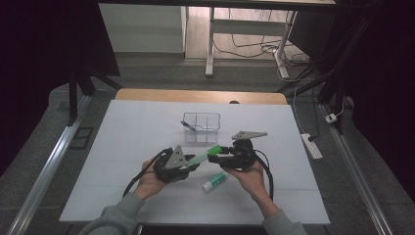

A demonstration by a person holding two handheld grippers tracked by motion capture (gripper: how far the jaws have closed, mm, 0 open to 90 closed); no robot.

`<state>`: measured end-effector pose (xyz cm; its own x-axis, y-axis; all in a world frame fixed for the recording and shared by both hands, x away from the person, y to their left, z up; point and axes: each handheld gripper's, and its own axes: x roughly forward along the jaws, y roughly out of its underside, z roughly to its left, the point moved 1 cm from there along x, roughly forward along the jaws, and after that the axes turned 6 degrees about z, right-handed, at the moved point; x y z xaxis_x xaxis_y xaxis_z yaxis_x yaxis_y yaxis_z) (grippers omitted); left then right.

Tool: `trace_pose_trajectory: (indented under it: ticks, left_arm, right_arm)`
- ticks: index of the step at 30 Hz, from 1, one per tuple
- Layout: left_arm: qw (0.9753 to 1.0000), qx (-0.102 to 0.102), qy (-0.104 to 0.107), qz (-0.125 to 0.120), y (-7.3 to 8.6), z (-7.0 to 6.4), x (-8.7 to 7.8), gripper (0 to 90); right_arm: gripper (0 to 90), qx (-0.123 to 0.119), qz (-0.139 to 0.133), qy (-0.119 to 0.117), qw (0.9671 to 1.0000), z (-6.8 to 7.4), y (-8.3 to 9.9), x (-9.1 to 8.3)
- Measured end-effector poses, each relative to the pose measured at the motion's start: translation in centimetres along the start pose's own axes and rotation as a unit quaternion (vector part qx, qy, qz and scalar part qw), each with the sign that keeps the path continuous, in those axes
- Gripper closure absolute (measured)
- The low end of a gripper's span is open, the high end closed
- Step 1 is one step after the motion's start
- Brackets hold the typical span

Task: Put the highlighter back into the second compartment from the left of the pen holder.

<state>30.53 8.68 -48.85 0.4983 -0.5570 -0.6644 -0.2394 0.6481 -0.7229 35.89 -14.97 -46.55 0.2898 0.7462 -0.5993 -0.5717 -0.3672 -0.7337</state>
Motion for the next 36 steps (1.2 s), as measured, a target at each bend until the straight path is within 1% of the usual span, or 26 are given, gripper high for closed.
trace_pose_trajectory:
  ticks: [4,5,7,11,14,17,19,21,23,26,30,36]
  left_arm:
    - [0.9997,0.016,-0.015,0.011,-0.1,-0.5,0.4,64.1]
    - [0.9994,0.023,-0.021,0.016,-0.1,-0.7,0.5,64.0]
    - [0.9988,0.032,-0.03,0.023,-0.2,-0.9,0.7,64.0]
    - [0.9976,0.043,-0.045,0.031,-0.3,-1.2,0.9,64.0]
    - [0.9968,0.047,-0.051,0.038,-0.3,-1.4,1.2,63.9]
    - [0.9965,0.046,-0.052,0.047,-0.2,-1.4,1.6,63.6]
    - [0.9964,0.044,-0.051,0.051,-0.1,-1.3,1.8,63.5]
    - [0.9968,0.039,-0.048,0.051,0.0,-1.1,2.0,63.6]
    - [0.9969,0.036,-0.046,0.053,0.1,-1.0,2.1,63.5]
    - [0.9972,0.031,-0.044,0.053,0.2,-0.9,2.4,63.6]
    - [0.9977,0.025,-0.039,0.05,0.2,-0.8,2.6,63.8]
    - [0.9982,0.016,-0.036,0.045,0.3,-0.6,2.7,63.7]
  right_arm:
    - [46.3,0.011,-0.011,-0.006,0.9999,-0.2,0.1,-0.2]
    - [46.9,0.012,-0.013,-0.005,0.9998,-0.2,0.0,-0.2]
    - [48.6,0.015,-0.017,-0.008,0.9997,-0.2,0.0,-0.3]
    - [51.3,0.017,-0.022,-0.01,0.9995,-0.3,0.0,-0.5]
    - [54.2,0.022,-0.025,-0.017,0.9993,-0.4,0.0,-0.5]
    - [56.8,0.019,-0.026,-0.021,0.9993,-0.5,-0.1,-0.6]
    - [59.8,0.017,-0.031,-0.033,0.9988,-0.5,-0.1,-0.7]
    - [62.6,0.012,-0.036,-0.045,0.9983,-0.3,-0.2,-0.7]
    - [64.8,0.003,-0.038,-0.052,0.9979,-0.1,-0.2,-0.7]
    - [66.3,-0.009,-0.041,-0.056,0.9975,0.2,-0.3,-0.7]
    - [67.4,-0.016,-0.047,-0.065,0.9966,0.4,-0.3,-0.7]
    - [67.7,-0.027,-0.053,-0.066,0.9961,0.6,-0.4,-0.7]
